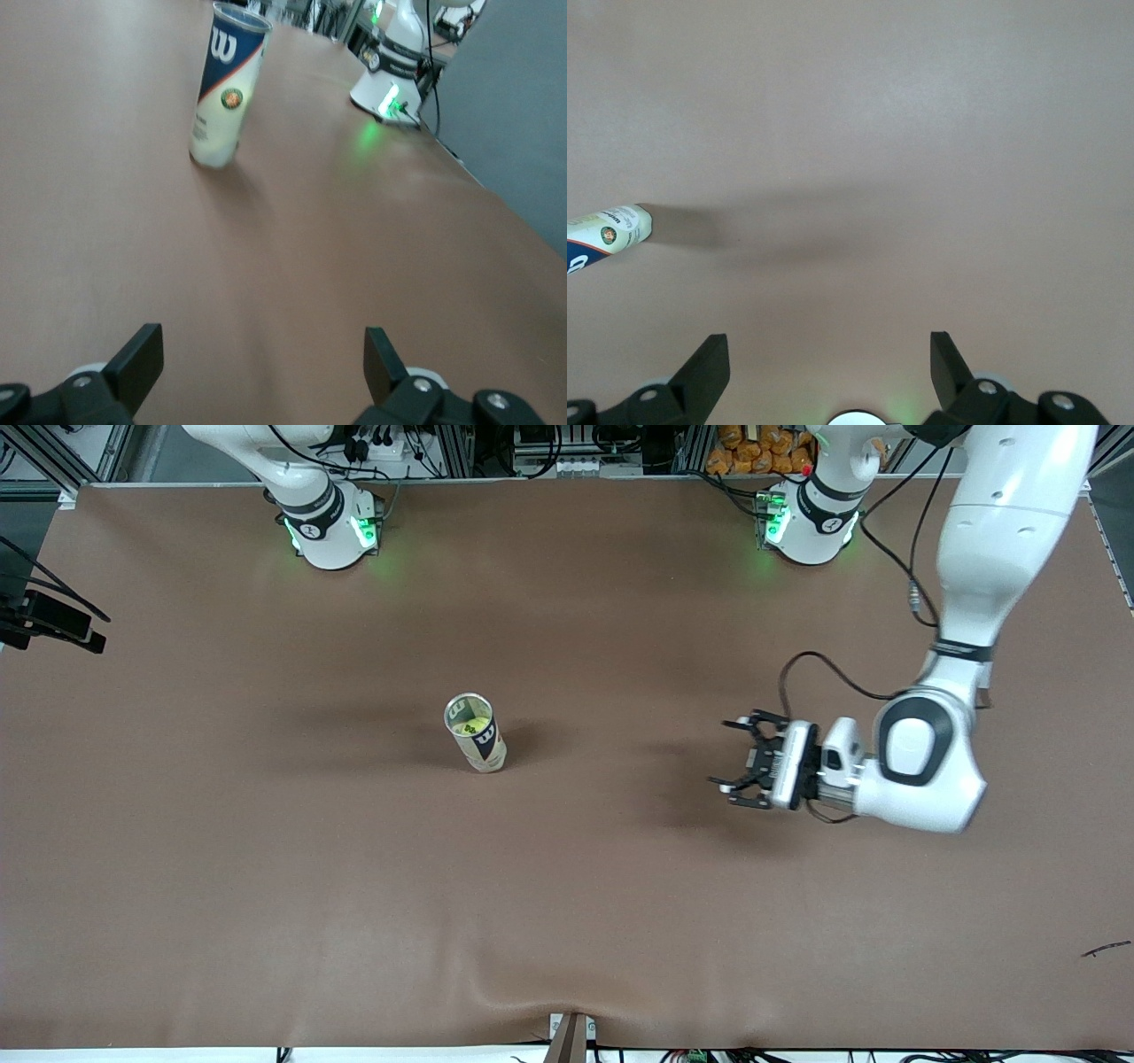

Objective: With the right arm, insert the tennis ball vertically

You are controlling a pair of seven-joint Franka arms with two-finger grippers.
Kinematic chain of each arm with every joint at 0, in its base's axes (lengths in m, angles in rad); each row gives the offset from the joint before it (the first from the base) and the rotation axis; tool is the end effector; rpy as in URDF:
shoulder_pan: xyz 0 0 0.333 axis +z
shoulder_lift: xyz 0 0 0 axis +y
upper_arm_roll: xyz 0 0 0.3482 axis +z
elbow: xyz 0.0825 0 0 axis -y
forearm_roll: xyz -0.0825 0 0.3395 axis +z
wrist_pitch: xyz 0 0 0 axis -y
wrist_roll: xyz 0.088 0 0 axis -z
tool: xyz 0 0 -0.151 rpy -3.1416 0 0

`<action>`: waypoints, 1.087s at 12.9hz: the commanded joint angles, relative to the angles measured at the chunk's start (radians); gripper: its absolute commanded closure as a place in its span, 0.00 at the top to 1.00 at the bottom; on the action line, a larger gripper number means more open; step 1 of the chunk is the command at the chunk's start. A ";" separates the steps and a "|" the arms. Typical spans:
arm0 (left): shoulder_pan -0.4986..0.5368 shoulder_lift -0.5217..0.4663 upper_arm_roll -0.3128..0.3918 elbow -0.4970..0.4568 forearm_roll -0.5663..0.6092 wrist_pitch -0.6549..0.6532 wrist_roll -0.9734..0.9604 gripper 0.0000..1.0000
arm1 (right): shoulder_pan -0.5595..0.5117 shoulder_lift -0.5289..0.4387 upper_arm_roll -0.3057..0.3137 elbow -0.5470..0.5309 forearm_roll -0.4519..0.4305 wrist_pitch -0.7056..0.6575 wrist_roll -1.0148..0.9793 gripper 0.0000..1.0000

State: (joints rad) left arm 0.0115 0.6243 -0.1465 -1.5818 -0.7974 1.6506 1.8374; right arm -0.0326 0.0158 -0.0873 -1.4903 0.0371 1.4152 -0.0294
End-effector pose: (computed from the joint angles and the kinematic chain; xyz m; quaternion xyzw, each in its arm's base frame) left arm 0.5988 -0.1708 0.3044 0.5929 -0.6494 0.1395 0.4553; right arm 0.4926 -0.0528 0.6259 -0.9979 0.0432 0.0439 0.0211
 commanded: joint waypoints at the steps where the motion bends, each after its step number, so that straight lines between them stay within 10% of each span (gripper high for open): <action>1: -0.005 -0.014 0.039 0.123 0.159 -0.132 -0.143 1.00 | -0.007 0.009 -0.006 0.027 -0.016 -0.010 0.014 1.00; 7: -0.012 -0.087 0.212 0.173 0.268 -0.379 -0.468 1.00 | -0.012 0.010 -0.003 0.030 -0.014 -0.001 0.014 1.00; 14: -0.068 -0.281 0.193 0.233 0.481 -0.394 -1.324 1.00 | -0.007 0.010 0.000 0.042 -0.011 -0.009 0.016 1.00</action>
State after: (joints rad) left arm -0.0335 0.3693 0.0583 -1.3669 -0.3568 1.2676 0.6731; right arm -0.0394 0.0165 -0.0931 -1.4763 0.0325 1.4211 -0.0276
